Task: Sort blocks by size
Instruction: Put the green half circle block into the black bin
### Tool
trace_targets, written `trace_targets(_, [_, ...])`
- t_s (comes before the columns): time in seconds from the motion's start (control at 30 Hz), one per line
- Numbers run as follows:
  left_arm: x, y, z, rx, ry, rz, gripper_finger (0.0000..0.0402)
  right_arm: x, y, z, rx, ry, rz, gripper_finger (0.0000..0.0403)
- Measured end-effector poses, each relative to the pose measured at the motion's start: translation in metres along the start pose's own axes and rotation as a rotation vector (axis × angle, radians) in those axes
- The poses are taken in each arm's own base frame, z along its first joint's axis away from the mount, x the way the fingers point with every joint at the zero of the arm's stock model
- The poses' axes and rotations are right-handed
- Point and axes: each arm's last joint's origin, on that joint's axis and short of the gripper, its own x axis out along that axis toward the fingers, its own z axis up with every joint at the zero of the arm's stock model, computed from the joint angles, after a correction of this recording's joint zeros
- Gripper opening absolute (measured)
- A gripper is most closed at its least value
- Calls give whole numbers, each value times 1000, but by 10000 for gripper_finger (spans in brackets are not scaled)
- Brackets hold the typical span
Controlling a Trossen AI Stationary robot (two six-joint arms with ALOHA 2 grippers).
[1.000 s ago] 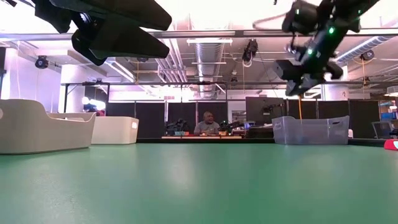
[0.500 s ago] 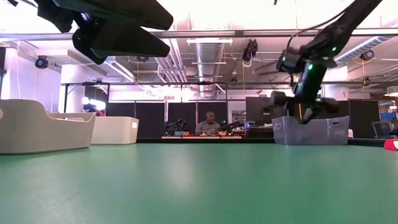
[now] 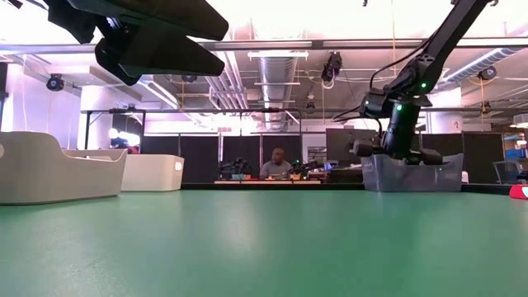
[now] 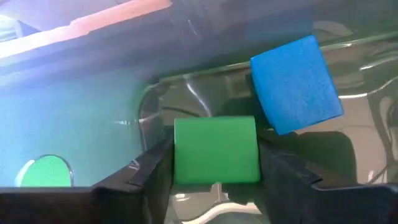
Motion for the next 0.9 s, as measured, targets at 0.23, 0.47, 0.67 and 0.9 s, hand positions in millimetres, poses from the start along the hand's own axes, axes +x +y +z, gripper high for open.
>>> trace_targets(0.23, [0,0,1,-3,-4,0,233,-14,0,3,-30,-19,-15,244])
trace_targets(0.47, [0,-1,1,-9,-9,-2,233,-63,5,-4,-166,-136,-6,293])
trace_targets(0.67, [0,-1,2,-9,-12,1,233,-120,9,-47,-407,-133,38,309])
trace_targets(0.9, [0,-1,1,-5,-11,3,233,-158,-20,-126,-721,198,-121,307])
